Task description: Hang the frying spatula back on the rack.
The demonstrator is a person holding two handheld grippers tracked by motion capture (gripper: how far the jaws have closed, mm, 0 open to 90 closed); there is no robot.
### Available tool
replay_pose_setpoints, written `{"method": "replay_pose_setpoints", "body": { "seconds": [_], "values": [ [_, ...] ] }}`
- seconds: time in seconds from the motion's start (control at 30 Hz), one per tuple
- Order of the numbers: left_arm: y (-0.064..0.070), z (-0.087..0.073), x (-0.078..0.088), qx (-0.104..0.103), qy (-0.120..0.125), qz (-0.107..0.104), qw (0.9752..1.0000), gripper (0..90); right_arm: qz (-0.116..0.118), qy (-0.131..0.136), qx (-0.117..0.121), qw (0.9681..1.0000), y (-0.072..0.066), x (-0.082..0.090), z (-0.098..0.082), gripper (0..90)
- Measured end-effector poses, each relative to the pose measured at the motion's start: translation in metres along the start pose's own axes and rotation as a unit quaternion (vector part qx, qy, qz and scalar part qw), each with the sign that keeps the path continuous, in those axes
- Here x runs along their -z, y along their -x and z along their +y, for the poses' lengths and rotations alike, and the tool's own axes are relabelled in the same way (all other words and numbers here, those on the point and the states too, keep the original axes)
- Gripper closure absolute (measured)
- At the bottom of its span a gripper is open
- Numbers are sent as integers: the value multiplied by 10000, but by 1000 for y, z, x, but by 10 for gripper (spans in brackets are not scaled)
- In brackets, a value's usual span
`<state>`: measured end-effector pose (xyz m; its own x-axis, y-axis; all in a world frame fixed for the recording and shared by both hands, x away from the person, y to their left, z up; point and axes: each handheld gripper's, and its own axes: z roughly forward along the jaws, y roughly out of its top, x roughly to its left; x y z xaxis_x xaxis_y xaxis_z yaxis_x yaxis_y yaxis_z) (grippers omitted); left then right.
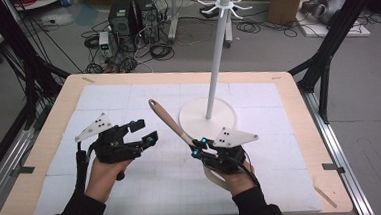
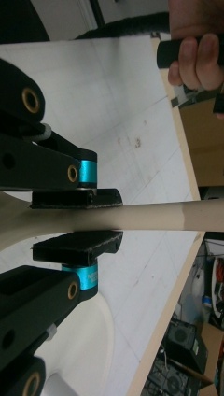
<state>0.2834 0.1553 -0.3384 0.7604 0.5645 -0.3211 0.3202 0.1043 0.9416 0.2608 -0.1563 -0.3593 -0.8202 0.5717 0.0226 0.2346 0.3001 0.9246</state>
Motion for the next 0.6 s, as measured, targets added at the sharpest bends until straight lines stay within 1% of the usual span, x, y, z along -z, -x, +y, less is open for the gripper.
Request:
{"method": "replay_pose_setpoints", "body": {
  "seconds": [0.17,0.3,0.33,0.4,0.47,0.5,0.6],
  "values": [
    [6,8,-10,-36,-55,-93,9999,268,31,101,100,9999,-3,0,1,776],
    [10,17,-17,-57,-2,-207,9998,279,1,231,173,9996,-7,1,3,776],
    [11,20,-18,-102,3,-227,9997,288,10,235,150,9996,-8,1,4,776],
    [13,24,-21,-128,14,-253,9996,304,-11,277,126,9995,-9,2,4,776],
    [14,27,-23,-78,51,-312,9995,321,-22,307,175,9994,-9,2,5,776],
    [14,28,-24,-42,78,-355,9993,331,-23,309,166,9994,-9,2,5,776],
    [13,30,-26,61,126,-396,9991,373,-46,312,153,9994,-10,2,5,776]
  ]
}}
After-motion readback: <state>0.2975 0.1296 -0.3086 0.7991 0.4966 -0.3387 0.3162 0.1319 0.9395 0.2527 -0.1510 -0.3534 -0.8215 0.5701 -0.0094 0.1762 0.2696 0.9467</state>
